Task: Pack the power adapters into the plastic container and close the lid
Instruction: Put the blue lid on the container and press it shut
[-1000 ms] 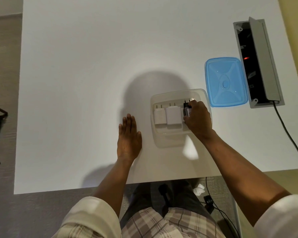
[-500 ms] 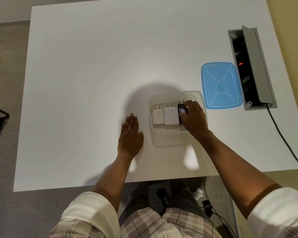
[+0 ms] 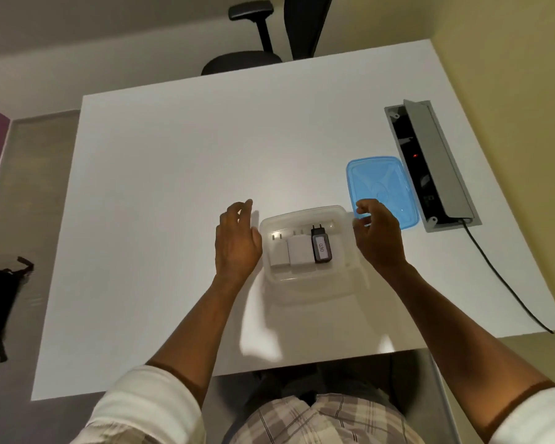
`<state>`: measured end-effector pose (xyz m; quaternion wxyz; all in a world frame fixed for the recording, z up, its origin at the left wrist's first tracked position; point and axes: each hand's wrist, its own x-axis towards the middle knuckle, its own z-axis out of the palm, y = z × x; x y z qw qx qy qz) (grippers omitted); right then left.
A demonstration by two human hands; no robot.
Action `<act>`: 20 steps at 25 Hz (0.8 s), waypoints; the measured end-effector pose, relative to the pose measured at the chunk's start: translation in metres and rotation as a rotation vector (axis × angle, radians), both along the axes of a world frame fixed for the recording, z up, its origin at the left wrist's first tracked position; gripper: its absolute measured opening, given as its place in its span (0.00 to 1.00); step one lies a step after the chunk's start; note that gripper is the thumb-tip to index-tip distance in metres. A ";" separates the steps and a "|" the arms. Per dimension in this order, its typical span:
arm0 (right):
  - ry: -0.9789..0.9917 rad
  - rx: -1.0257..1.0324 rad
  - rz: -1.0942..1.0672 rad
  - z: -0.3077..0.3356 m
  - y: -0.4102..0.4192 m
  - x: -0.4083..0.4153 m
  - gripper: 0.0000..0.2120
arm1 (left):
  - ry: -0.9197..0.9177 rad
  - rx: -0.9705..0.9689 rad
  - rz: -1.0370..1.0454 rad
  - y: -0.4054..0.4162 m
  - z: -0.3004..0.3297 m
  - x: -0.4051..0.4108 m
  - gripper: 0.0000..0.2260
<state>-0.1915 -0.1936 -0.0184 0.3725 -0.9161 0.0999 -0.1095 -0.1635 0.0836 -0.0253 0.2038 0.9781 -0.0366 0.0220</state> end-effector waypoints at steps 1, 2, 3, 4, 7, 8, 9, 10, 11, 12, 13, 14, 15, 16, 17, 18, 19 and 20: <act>-0.008 0.018 -0.027 0.001 -0.011 0.000 0.11 | -0.024 -0.006 -0.029 -0.011 0.008 0.010 0.24; -0.009 0.035 -0.061 0.001 -0.023 0.000 0.12 | -0.033 -0.029 -0.056 -0.024 0.016 0.020 0.22; 0.003 0.052 -0.097 0.000 -0.035 0.001 0.12 | -0.030 -0.063 -0.065 -0.038 0.023 0.030 0.20; 0.033 0.076 -0.136 -0.002 -0.047 0.001 0.13 | -0.029 -0.092 -0.059 -0.051 0.029 0.039 0.18; 0.167 0.204 -0.262 -0.009 -0.081 -0.001 0.15 | -0.031 -0.137 -0.051 -0.095 0.040 0.062 0.14; 0.200 0.248 -0.302 -0.013 -0.091 -0.003 0.15 | -0.023 -0.147 -0.060 -0.109 0.042 0.069 0.13; 0.227 0.291 -0.341 -0.017 -0.101 -0.004 0.15 | -0.015 -0.157 -0.068 -0.122 0.044 0.076 0.12; 0.254 0.338 -0.382 -0.021 -0.109 -0.006 0.15 | 0.001 -0.167 -0.077 -0.135 0.045 0.084 0.11; 0.286 0.387 -0.419 -0.026 -0.117 -0.008 0.15 | 0.032 -0.173 -0.087 -0.147 0.045 0.093 0.11; 0.321 0.436 -0.455 -0.032 -0.125 -0.010 0.16 | 0.079 -0.164 -0.112 -0.160 0.043 0.103 0.11; 0.356 0.480 -0.487 -0.038 -0.131 -0.012 0.16 | 0.136 -0.138 -0.154 -0.173 0.041 0.112 0.11; 0.388 0.522 -0.520 -0.042 -0.135 -0.014 0.16 | 0.193 -0.107 -0.206 -0.184 0.036 0.122 0.12; 0.411 0.570 -0.559 -0.046 -0.138 -0.014 0.16 | 0.245 -0.089 -0.252 -0.195 0.030 0.131 0.12; 0.427 0.614 -0.605 -0.050 -0.140 -0.013 0.16 | 0.294 -0.094 -0.281 -0.204 0.024 0.139 0.14; 0.440 0.641 -0.647 -0.054 -0.142 -0.012 0.17 | 0.345 -0.118 -0.291 -0.213 0.016 0.147 0.15; 0.451 0.650 -0.676 -0.057 -0.141 -0.011 0.17 | 0.396 -0.144 -0.282 -0.221 0.009 0.155 0.17; 0.466 0.651 -0.694 -0.060 -0.140 -0.010 0.17 | 0.439 -0.159 -0.264 -0.228 0.001 0.163 0.19; 0.483 0.660 -0.709 -0.063 -0.140 -0.008 0.17 | 0.473 -0.159 -0.246 -0.234 -0.006 0.170 0.21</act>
